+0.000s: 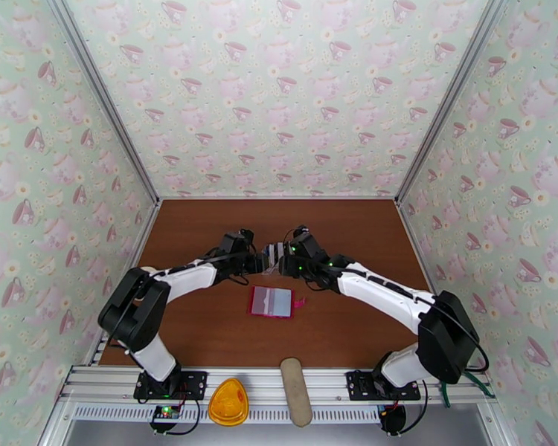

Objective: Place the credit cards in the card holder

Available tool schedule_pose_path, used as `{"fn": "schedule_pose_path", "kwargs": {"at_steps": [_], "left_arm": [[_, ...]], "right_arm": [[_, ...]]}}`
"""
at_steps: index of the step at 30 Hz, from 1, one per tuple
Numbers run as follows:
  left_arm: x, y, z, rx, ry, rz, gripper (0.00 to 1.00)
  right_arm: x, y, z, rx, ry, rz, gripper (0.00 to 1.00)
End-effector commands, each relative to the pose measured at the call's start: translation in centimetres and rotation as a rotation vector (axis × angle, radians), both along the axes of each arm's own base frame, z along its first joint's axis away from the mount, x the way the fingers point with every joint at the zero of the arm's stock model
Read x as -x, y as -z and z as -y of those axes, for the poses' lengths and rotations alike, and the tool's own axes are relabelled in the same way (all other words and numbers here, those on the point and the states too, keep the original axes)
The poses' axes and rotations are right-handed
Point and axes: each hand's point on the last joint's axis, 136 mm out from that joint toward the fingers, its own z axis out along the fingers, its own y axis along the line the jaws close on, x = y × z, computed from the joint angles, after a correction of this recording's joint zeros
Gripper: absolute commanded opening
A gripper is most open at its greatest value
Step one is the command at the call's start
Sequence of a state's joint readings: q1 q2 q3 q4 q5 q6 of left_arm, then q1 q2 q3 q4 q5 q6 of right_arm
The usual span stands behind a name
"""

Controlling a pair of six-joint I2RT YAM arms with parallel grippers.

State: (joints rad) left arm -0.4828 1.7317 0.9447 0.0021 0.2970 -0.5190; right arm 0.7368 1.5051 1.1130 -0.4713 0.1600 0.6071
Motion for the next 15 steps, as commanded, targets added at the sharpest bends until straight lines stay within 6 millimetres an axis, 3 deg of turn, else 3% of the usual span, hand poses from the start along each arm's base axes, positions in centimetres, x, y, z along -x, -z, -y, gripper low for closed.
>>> {"fn": "schedule_pose_path", "kwargs": {"at_steps": [1,9,15], "left_arm": [[-1.1,-0.6,1.0,0.053,0.014,0.006,0.61],[-1.1,0.7,1.0,0.06,0.018,-0.016,0.56],[-1.2,1.5,0.5,0.088,0.009,-0.04,0.49]], "right_arm": [[-2.7,-1.4,2.5,0.099,0.071,0.019,0.55],[-5.2,-0.6,2.0,0.131,0.035,-0.011,0.38],[-5.7,0.6,1.1,0.135,0.015,-0.044,0.37]]}}
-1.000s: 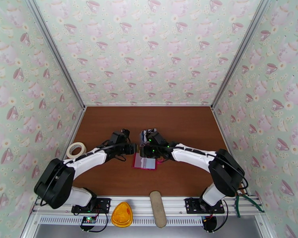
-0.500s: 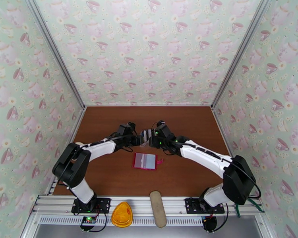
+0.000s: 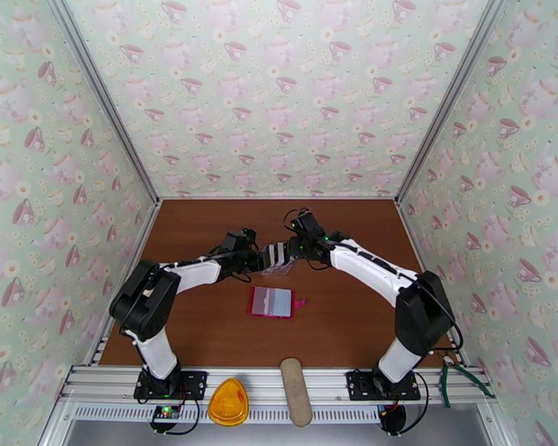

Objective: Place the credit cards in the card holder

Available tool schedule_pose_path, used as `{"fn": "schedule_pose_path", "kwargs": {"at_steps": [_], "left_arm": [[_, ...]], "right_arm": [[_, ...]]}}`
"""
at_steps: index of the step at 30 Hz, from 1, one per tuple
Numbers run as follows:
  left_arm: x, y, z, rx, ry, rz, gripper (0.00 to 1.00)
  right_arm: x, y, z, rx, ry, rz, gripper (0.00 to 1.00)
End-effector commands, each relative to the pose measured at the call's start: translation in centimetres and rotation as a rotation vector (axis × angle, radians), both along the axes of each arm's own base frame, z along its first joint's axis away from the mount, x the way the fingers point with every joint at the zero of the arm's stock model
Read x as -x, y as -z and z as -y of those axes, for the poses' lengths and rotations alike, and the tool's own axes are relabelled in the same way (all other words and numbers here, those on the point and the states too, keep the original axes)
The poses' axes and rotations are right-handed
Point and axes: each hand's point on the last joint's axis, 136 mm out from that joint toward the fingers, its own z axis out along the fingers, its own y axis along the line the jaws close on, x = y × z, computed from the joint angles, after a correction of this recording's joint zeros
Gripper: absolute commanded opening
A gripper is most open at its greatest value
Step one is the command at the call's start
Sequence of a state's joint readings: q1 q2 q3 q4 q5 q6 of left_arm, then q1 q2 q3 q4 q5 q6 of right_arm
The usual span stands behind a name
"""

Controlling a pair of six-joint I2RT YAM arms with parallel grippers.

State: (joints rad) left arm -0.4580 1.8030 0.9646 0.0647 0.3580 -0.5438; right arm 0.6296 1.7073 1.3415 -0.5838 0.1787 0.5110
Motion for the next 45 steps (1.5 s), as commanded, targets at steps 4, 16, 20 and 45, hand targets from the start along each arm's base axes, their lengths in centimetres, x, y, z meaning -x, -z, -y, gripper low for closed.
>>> {"fn": "schedule_pose_path", "kwargs": {"at_steps": [4,16,20,45], "left_arm": [[0.1,0.3,-0.1,0.053,0.007,-0.01,0.48],[0.6,1.9,0.1,0.045,0.022,-0.07,0.43],[0.9,2.1,0.3,0.04,0.03,-0.076,0.43],[1.1,3.3,0.2,0.001,0.03,-0.111,0.39]], "right_arm": [[-0.1,0.2,-0.7,0.014,-0.033,-0.022,0.37],[-0.8,1.7,-1.3,0.064,-0.06,-0.062,0.43],[-0.8,2.3,-1.4,0.073,-0.069,-0.079,0.44],[-0.6,6.0,-2.3,0.151,-0.125,-0.146,0.49]]}}
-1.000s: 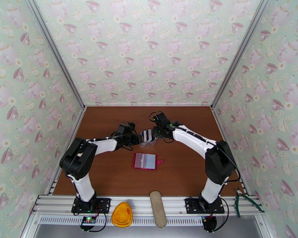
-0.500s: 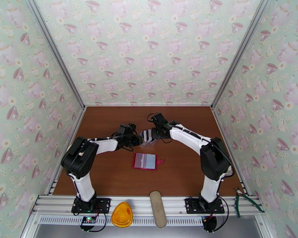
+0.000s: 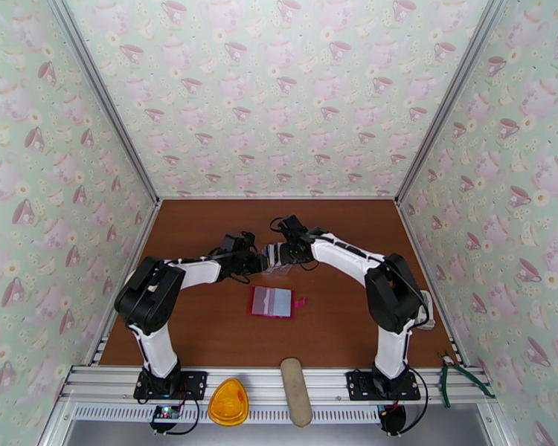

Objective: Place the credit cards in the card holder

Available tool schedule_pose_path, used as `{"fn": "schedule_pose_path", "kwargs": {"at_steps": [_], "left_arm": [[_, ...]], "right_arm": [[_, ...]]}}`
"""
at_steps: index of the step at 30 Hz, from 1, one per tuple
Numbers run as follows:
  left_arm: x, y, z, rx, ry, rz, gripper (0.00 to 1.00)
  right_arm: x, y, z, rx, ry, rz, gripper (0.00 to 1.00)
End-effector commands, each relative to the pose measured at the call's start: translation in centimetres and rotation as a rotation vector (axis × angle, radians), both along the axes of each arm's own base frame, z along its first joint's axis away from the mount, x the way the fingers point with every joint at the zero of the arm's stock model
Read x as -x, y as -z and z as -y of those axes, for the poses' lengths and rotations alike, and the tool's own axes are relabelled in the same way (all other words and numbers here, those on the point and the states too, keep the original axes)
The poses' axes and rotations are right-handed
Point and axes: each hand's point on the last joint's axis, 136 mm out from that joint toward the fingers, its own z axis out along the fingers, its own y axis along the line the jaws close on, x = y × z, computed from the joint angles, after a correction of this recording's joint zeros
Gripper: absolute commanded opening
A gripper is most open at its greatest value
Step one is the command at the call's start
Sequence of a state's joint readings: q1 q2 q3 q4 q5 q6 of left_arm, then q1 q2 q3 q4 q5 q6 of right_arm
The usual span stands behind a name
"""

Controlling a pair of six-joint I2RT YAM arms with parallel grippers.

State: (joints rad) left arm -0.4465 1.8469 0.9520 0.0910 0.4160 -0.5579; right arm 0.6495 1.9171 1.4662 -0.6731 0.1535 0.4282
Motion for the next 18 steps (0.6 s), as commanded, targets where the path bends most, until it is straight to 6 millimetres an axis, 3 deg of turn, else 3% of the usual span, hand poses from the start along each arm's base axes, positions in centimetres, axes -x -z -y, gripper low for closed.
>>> {"fn": "schedule_pose_path", "kwargs": {"at_steps": [1,7,18], "left_arm": [[0.6,1.7,0.0,-0.03,0.013,-0.058,0.39],[0.6,1.8,-0.1,-0.035,0.012,-0.062,0.39],[0.5,2.1,-0.4,-0.045,0.003,-0.072,0.39]], "right_arm": [[-0.2,0.4,-0.3,0.023,-0.024,-0.008,0.49],[-0.1,0.8,-0.4,0.024,-0.03,-0.019,0.49],[-0.9,-0.5,1.1,0.061,-0.014,0.007,0.48]]}}
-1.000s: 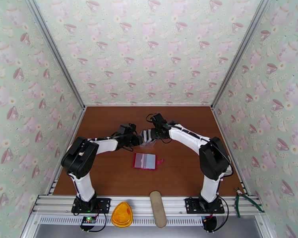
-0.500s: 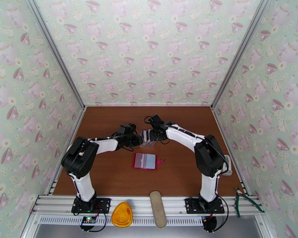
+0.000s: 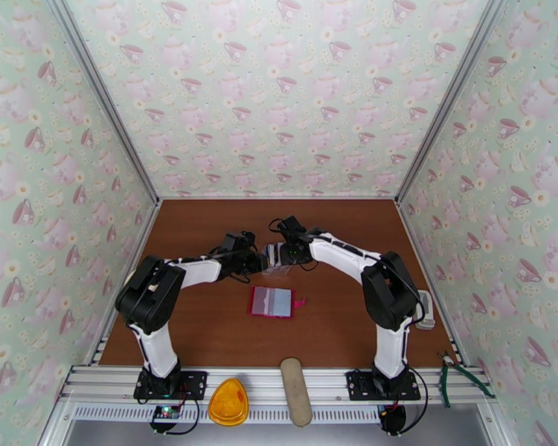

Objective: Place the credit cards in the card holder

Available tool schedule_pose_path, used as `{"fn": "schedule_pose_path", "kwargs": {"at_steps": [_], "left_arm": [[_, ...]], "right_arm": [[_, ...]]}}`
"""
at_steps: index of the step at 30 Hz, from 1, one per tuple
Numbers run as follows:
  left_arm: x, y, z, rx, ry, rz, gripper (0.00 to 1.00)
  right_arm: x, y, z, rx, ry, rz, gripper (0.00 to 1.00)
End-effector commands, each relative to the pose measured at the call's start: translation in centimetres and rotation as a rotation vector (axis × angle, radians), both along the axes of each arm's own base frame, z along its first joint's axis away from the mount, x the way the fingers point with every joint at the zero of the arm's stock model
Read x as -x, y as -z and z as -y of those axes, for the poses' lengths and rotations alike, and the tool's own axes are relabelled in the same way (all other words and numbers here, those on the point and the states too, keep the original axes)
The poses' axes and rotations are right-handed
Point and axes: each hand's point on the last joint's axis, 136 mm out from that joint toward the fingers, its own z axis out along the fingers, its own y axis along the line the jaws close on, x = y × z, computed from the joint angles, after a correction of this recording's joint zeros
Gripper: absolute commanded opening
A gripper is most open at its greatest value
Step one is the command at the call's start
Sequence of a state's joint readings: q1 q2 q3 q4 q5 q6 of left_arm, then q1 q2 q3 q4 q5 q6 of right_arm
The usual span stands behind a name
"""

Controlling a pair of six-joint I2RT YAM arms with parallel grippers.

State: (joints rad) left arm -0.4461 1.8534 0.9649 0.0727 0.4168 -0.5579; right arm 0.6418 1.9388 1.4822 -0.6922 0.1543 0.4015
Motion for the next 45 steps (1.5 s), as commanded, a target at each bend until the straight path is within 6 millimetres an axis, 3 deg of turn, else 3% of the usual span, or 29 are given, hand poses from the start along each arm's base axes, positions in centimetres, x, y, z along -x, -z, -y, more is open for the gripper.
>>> {"fn": "schedule_pose_path", "kwargs": {"at_steps": [1,11,21,28,36,45], "left_arm": [[0.5,2.0,-0.5,-0.04,0.003,-0.06,0.39],[0.5,2.1,-0.5,-0.039,0.003,-0.064,0.39],[0.6,2.1,-0.4,-0.038,0.005,-0.066,0.39],[0.6,2.0,-0.4,-0.036,0.006,-0.065,0.39],[0.6,2.2,-0.4,-0.037,0.006,-0.068,0.39],[0.5,2.0,-0.4,-0.035,0.009,-0.065,0.39]], "right_arm": [[-0.7,-1.2,0.8,0.035,0.0,0.025,0.47],[-1.0,-1.9,0.9,0.048,-0.006,0.029,0.42],[-0.9,-2.0,0.4,0.032,-0.019,0.014,0.22],[-0.7,-2.5,-0.3,0.0,-0.034,0.009,0.13],[0.2,-2.2,-2.9,-0.126,-0.081,-0.041,0.12],[0.2,-0.8,-3.4,-0.13,-0.085,-0.078,0.17]]}}
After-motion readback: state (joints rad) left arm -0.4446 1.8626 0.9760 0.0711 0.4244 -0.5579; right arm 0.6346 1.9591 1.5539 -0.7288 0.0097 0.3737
